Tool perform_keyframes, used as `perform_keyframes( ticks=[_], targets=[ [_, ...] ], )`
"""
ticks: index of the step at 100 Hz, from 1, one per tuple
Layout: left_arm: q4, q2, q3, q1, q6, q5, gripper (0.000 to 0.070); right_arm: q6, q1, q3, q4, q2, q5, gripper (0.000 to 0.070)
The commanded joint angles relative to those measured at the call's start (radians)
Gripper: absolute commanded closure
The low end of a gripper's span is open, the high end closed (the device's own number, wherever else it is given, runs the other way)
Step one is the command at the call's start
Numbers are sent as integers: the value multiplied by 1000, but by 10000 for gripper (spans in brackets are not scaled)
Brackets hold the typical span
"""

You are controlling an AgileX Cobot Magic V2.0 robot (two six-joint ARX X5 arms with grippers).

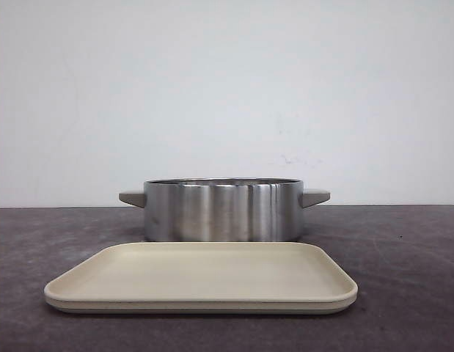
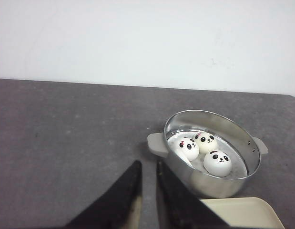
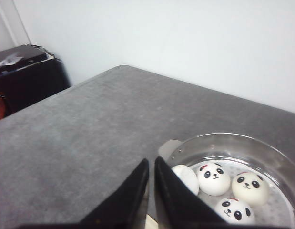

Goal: Steam buns

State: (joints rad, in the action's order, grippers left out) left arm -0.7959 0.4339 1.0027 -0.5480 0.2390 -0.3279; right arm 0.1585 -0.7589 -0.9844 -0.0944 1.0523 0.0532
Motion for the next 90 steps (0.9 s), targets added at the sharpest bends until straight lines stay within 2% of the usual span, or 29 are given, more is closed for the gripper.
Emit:
perform_keyframes(
  ticks=[1,28,90],
  targets=[
    [-3,-18,6,-7,8,-10,700,18,-13,-8,13,4,-2,687],
    [-64,-41,6,-7,8,-13,700,17,-17,-8,14,4,-1,686],
    [-64,-42,7,-7,8,-13,700,17,-17,-8,12,4,-1,687]
  ],
)
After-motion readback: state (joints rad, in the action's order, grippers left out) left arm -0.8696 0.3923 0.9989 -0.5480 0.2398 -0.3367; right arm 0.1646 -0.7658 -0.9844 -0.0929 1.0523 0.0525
